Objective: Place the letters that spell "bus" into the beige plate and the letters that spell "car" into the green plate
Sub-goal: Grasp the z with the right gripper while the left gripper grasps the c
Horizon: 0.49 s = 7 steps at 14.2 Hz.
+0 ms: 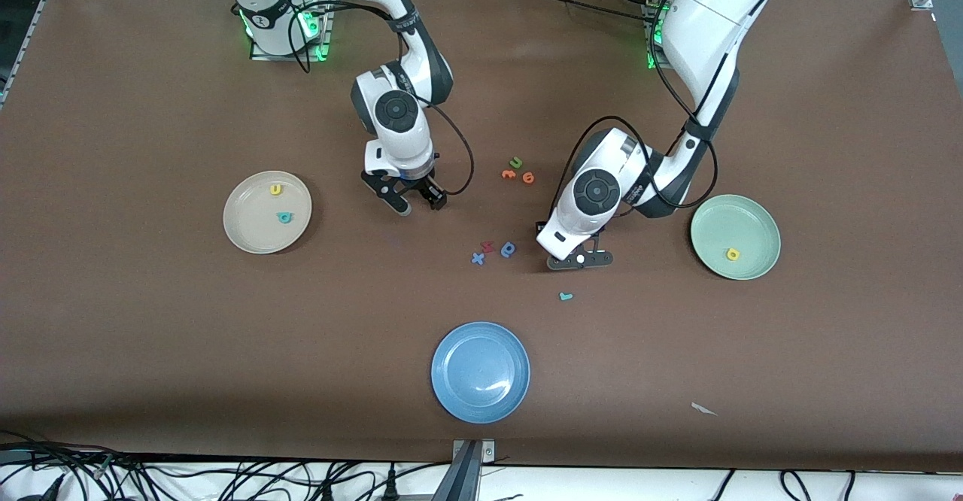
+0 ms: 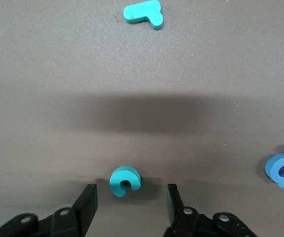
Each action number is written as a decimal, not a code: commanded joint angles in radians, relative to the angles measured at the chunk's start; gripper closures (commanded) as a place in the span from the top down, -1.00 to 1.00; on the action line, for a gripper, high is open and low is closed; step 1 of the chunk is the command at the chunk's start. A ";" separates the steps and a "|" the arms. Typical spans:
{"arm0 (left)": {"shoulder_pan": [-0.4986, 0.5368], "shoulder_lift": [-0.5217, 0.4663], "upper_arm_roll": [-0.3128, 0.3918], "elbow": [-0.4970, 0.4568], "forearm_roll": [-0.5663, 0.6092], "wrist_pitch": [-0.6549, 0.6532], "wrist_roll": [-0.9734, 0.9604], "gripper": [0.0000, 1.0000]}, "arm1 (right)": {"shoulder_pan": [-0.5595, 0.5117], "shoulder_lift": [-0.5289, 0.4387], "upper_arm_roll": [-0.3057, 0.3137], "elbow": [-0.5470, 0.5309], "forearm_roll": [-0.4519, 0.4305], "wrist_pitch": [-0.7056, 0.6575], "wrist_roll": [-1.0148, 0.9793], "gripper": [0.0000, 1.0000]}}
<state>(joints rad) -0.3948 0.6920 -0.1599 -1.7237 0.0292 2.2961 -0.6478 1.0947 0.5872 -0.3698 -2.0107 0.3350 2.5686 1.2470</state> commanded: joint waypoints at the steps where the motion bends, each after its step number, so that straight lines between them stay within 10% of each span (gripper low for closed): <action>1: 0.004 0.011 -0.001 0.013 -0.029 -0.017 0.008 0.25 | 0.005 0.023 0.000 0.024 0.027 0.013 0.015 0.36; 7: 0.004 0.017 -0.001 0.012 -0.029 -0.017 0.010 0.11 | 0.010 0.023 0.011 0.017 0.029 0.008 0.032 0.06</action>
<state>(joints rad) -0.3939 0.7055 -0.1596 -1.7236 0.0239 2.2960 -0.6478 1.0963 0.5972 -0.3597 -2.0046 0.3439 2.5727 1.2627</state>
